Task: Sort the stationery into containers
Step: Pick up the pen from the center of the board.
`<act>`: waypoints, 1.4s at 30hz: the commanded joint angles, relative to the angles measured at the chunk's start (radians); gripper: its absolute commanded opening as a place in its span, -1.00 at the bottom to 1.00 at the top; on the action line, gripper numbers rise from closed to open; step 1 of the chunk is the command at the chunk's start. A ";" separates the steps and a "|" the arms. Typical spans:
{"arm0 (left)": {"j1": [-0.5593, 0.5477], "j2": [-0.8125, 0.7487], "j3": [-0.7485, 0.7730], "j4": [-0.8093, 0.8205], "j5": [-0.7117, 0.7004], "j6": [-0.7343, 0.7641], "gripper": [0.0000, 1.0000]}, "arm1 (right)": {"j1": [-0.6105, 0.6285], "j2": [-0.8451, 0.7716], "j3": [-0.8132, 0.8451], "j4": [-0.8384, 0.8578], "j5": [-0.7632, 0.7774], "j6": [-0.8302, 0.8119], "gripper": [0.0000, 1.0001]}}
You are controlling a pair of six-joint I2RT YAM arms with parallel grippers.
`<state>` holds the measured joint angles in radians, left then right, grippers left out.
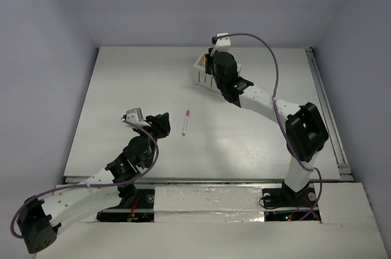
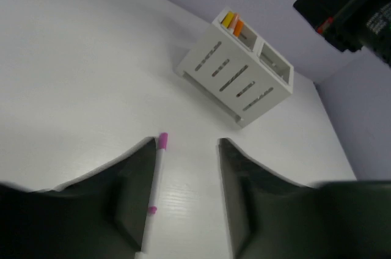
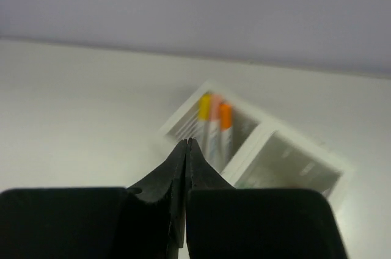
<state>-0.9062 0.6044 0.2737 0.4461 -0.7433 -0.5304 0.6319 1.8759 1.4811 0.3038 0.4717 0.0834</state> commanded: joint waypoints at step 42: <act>0.006 -0.103 0.001 -0.004 -0.053 0.012 -0.54 | 0.261 0.289 0.022 -0.663 -0.082 0.282 -0.53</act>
<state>-0.9058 0.5194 0.2733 0.4252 -0.7776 -0.5289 0.8822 2.1216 1.5043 -0.2916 0.3698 0.3714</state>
